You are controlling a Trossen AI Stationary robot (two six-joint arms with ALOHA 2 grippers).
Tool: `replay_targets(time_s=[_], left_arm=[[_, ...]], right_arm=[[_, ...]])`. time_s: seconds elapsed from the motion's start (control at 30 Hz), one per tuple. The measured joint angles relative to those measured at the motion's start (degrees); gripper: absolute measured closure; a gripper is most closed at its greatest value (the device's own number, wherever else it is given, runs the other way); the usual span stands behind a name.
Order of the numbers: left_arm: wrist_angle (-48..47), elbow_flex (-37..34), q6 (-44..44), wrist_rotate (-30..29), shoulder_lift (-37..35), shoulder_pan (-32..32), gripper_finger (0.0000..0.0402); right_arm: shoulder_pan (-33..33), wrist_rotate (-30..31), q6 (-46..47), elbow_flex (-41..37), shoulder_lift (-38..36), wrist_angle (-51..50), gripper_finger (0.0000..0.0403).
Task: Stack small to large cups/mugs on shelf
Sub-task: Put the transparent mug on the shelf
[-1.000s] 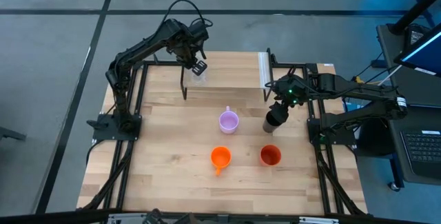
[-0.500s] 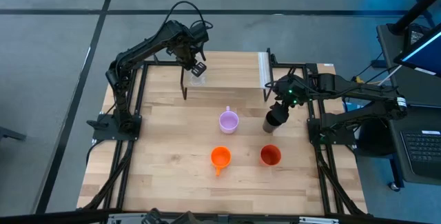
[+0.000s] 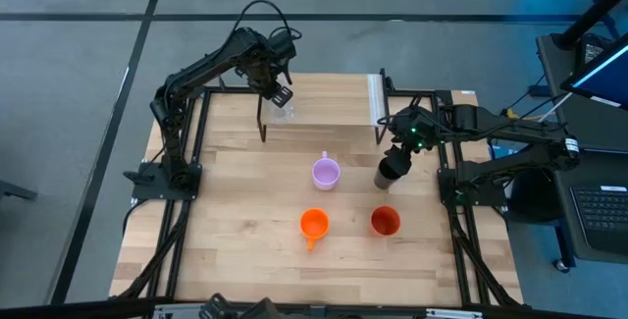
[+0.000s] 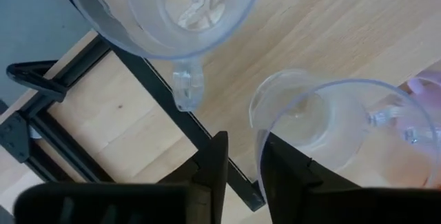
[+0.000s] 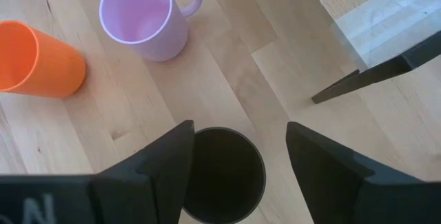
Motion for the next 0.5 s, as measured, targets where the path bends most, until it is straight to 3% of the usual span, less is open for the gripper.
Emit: replay_targets(time_s=[0.33,0.5], left_arm=[[0.0,11.2,-0.1,1.5,0.0,0.0,0.0322],[0.2,16.4,0.2,12.8,-2.0,-4.1,0.0321]], right_arm=[[0.0,0.0,0.0,0.0,0.0,-0.2,0.0171],[0.0,0.0,0.1,0.0,0.0,-0.4,0.0171]])
